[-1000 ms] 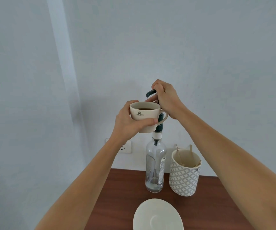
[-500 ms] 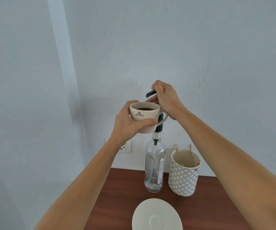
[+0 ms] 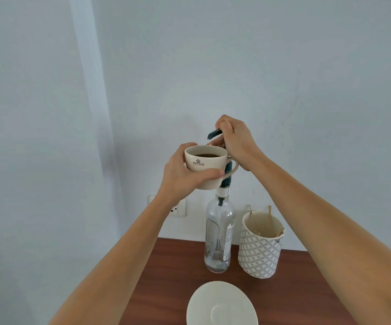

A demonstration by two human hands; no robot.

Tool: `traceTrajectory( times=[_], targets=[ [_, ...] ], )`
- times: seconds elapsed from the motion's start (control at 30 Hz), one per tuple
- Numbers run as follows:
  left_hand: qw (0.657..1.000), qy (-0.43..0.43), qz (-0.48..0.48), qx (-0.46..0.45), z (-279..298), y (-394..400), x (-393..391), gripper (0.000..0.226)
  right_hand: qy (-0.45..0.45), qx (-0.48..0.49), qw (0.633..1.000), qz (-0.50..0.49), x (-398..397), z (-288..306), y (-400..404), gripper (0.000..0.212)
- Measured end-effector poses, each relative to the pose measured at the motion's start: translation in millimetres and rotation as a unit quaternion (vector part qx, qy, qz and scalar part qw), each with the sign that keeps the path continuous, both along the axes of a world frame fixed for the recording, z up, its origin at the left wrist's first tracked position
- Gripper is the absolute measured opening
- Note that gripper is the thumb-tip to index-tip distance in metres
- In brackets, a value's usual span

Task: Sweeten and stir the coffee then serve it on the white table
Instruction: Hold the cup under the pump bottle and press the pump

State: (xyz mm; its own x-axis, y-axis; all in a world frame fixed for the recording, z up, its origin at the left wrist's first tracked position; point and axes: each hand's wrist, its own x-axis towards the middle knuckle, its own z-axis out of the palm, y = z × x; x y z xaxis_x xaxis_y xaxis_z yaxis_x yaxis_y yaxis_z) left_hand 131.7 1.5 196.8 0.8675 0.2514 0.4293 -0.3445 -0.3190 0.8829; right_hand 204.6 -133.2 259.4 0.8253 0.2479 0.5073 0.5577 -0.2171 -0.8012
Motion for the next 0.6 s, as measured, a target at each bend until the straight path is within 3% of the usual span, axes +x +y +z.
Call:
traceTrajectory(
  times=[0.6],
  targets=[
    [1.000,0.002,0.000,0.003,-0.8,-1.0,-1.9,0.069,-0.001,-0.015,1.000,0.000,-1.0,-1.0,-0.8,0.026]
  ],
)
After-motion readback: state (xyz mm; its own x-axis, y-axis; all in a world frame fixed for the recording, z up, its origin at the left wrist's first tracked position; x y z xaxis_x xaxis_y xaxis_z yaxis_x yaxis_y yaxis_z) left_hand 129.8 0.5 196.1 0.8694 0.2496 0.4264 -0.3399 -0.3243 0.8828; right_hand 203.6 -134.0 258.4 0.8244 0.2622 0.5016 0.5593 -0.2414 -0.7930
